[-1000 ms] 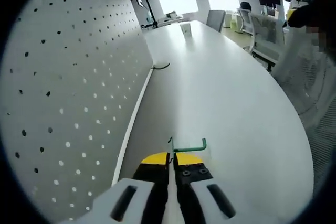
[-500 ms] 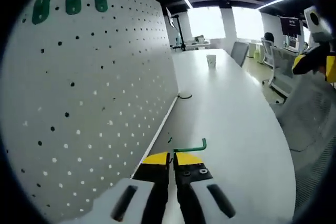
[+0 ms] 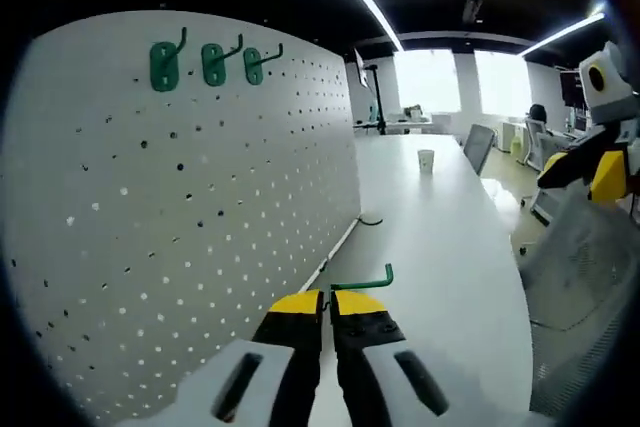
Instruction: Insert the hook assembly into the mounting plate slot until the hook locks in place.
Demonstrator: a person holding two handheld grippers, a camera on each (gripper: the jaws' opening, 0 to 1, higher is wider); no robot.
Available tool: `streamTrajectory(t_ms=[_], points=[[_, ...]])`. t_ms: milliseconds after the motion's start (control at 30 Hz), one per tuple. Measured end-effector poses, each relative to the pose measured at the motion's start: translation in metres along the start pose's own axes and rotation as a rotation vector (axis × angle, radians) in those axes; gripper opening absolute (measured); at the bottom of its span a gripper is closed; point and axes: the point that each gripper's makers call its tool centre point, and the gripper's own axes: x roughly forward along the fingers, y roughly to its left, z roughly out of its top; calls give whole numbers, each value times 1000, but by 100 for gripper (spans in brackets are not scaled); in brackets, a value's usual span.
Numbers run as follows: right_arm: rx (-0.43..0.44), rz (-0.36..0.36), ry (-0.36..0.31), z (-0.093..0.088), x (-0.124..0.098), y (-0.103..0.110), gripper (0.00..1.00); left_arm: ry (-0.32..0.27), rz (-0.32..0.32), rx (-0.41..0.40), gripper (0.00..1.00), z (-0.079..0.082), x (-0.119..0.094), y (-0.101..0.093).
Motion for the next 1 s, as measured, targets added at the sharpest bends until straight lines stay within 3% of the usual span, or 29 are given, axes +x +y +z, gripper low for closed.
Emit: streamTrajectory(t_ms=[67, 133, 300, 433, 633, 1000], points=[[-1, 6, -1, 0, -1, 2, 40, -21, 16, -37, 3, 1, -9, -2], [-3, 10, 1, 0, -1, 4, 40, -43, 22, -137, 3, 0, -15, -4], [-9, 21, -4, 2, -2, 9, 39, -84, 37, -218, 3, 3, -28, -7], [-13, 34, -6, 4, -3, 14, 39, -93, 52, -233, 3, 1, -36, -9], [-11, 52, -10, 6, -4, 19, 37, -128, 77, -318, 3, -2, -48, -8], [-7, 83, -19, 11, -2, 29, 33, -218, 73, -376, 3, 11, -68, -19]])
